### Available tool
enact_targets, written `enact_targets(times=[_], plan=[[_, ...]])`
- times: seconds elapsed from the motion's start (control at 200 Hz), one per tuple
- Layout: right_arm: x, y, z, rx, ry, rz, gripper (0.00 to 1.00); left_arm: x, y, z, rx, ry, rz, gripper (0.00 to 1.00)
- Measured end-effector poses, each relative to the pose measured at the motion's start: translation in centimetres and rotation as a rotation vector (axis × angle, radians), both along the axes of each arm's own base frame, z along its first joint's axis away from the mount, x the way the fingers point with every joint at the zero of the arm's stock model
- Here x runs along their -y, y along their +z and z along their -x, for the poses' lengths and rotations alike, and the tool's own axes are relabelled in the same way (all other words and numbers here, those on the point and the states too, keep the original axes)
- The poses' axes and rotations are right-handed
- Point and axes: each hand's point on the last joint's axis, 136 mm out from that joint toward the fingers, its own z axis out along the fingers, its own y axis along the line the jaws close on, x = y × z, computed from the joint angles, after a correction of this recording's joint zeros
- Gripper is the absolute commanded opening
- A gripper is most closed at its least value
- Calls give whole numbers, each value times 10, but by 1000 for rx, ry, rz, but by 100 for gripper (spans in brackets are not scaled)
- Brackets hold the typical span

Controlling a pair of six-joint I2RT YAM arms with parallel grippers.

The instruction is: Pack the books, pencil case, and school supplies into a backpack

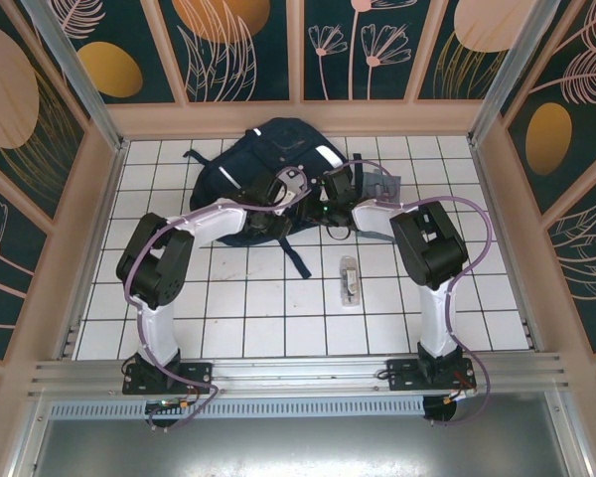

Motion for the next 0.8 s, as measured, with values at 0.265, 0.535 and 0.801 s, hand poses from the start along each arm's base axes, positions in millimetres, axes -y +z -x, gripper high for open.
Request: enact_targets(times=[0.265, 0.535, 0.801], plan=[[-3, 0, 2, -5, 12, -9, 44, -2, -6, 1, -10, -38, -88, 47], [-8, -1, 5, -5, 26, -15, 44, -13, -11, -4, 25, -20, -170, 34], [-8, -1, 5, -6, 27, -15, 44, -13, -11, -5, 5, -12, -158, 11]])
